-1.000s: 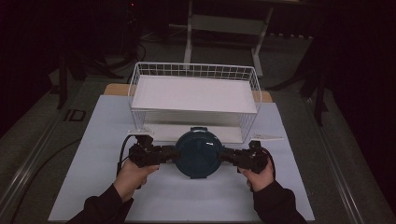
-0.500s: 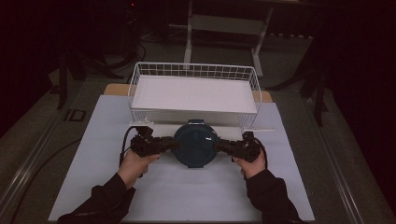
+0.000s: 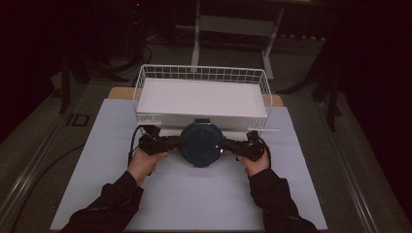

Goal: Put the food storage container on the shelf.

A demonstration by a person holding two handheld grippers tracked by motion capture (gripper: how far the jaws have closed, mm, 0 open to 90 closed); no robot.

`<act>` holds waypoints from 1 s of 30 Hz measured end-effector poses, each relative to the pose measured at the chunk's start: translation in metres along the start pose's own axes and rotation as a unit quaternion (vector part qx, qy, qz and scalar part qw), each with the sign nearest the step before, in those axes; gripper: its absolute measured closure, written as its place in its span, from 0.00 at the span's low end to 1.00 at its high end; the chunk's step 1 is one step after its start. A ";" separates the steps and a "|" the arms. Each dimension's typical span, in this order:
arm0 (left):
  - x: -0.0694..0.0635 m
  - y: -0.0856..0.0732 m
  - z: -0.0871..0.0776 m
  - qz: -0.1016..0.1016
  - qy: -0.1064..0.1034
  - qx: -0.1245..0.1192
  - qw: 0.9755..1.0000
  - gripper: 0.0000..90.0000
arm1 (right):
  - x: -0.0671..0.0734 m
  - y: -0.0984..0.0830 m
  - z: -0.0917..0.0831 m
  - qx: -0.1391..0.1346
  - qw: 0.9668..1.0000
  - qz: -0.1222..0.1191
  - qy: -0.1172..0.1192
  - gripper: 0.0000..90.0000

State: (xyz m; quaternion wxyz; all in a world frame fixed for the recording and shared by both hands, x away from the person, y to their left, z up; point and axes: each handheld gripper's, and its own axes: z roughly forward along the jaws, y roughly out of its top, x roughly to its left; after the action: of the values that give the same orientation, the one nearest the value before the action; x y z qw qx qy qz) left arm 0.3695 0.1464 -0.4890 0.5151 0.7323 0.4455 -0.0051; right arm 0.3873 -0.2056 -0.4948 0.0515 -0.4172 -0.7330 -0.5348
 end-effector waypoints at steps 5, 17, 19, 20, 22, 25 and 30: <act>0.007 -0.004 0.008 -0.012 0.000 0.006 1.000 0.61 | -0.006 -0.002 0.004 0.007 1.000 0.008 -0.006 0.62; 0.018 -0.005 0.018 -0.042 -0.016 -0.019 0.999 0.58 | -0.004 0.000 0.008 0.006 0.998 0.002 -0.057 0.62; 0.016 -0.006 0.019 -0.015 0.008 -0.025 1.000 0.54 | -0.003 -0.001 0.010 0.015 0.998 -0.002 -0.061 0.56; 0.016 -0.006 0.019 -0.015 0.008 -0.025 1.000 0.53 | -0.003 -0.002 0.011 0.013 0.998 -0.003 -0.057 0.53; 0.015 -0.005 0.021 -0.008 0.010 -0.026 1.000 0.51 | -0.003 -0.003 0.012 0.008 0.998 -0.004 -0.058 0.51; 0.016 -0.004 0.022 -0.012 0.017 -0.032 0.999 0.47 | -0.001 -0.001 0.013 -0.006 0.998 -0.004 -0.069 0.51; 0.018 -0.003 0.024 -0.015 0.028 -0.042 0.999 0.42 | 0.002 0.001 0.013 -0.017 0.996 -0.014 -0.086 0.51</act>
State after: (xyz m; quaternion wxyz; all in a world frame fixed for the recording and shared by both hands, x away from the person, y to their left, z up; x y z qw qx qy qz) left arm 0.3893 0.1401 -0.5110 0.5327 0.7030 0.4704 0.0267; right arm 0.3912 -0.1931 -0.4989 -0.0266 -0.4522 -0.7313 -0.5099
